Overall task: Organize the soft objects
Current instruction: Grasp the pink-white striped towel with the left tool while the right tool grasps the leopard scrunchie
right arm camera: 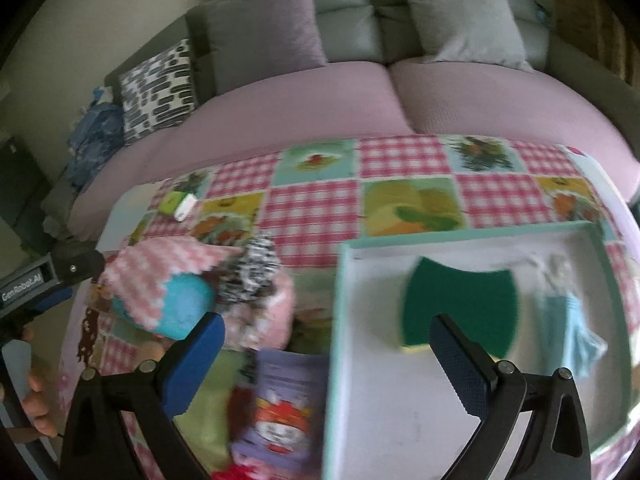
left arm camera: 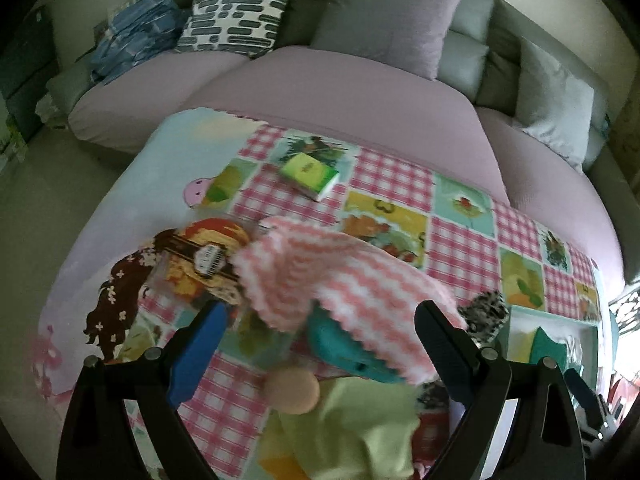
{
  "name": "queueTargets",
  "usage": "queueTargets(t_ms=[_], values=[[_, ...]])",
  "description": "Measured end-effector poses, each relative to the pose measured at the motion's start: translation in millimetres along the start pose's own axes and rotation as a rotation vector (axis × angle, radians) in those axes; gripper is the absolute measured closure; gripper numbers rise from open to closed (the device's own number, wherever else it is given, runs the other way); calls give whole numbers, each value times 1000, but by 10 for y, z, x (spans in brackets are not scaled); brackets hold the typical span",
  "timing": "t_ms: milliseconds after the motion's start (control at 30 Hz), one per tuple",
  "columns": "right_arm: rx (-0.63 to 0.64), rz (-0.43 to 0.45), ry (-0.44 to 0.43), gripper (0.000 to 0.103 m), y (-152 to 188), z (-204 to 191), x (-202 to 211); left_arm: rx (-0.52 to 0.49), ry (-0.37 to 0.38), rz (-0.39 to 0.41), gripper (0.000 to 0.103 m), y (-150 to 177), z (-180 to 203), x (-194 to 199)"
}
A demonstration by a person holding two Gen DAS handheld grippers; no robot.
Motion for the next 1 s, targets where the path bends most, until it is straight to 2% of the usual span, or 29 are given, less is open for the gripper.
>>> queueTargets(t_ms=[200,433,567,633,700,767,900,1000], values=[[25,2,-33,0,-44,-301,-165,16,6,-44,8,-123,-89,-199],[32,-17,-57,1,-88,-436,-360,12,81,-70,8,-199,-5,-444],[37,-20,-49,7,-117,-464,-451,3,88,-79,10,-205,22,-542],[36,-20,-49,13,-133,-482,-492,10,108,-84,16,-205,17,-581],[34,-20,-46,19,-138,-491,-530,13,129,-96,27,-198,13,-630],[41,-24,-40,23,-133,-505,-568,26,163,-95,32,-192,4,-647],[43,-9,-34,43,-143,-531,-580,25,210,-90,51,-184,25,-627],[49,0,-33,54,-146,-548,-574,20,215,-82,55,-178,40,-613]])
Point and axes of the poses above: each gripper's, at about its wrist camera, not at the fingertips, and x roughly against the way its jaws point, z to its right, y to its underside, the point moved 1 cm from there along -x, roughly the way its jaws point, and after that the axes turned 6 degrees about y, right-handed, at the moved point
